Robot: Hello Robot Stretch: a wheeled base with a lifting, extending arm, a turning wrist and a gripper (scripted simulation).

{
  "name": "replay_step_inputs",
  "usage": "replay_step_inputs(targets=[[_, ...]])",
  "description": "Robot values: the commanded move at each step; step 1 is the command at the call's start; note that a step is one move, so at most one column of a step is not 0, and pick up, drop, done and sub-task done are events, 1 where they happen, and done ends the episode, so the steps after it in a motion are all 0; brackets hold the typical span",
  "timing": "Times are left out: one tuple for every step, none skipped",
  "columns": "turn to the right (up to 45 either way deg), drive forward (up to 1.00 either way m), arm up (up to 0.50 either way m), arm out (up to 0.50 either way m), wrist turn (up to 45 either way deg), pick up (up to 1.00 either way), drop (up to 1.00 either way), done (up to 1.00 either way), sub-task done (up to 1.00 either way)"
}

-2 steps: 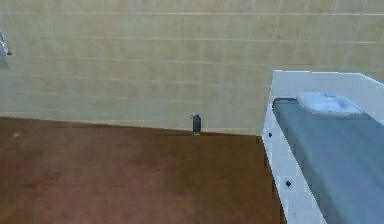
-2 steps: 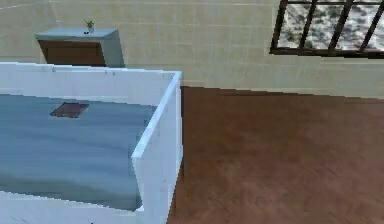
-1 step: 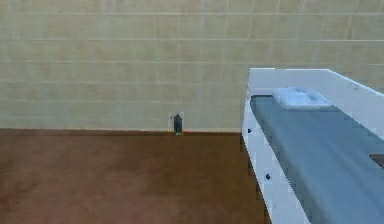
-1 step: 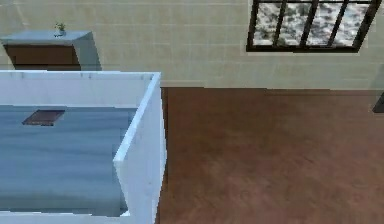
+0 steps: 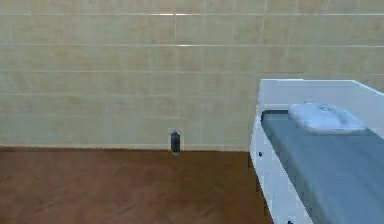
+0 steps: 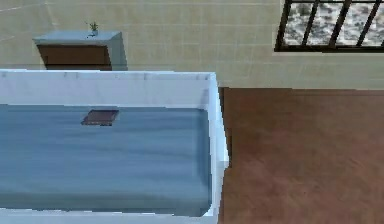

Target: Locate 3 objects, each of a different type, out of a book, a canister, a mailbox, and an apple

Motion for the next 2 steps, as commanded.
replay_step_inputs(targets=[[45.0, 0.00, 0.00, 0.00, 0.0, 0.00, 0.00, 0.00, 0.00], [18.0, 0.00, 0.00, 0.00, 0.0, 0.00, 0.00, 0.00, 0.00]])
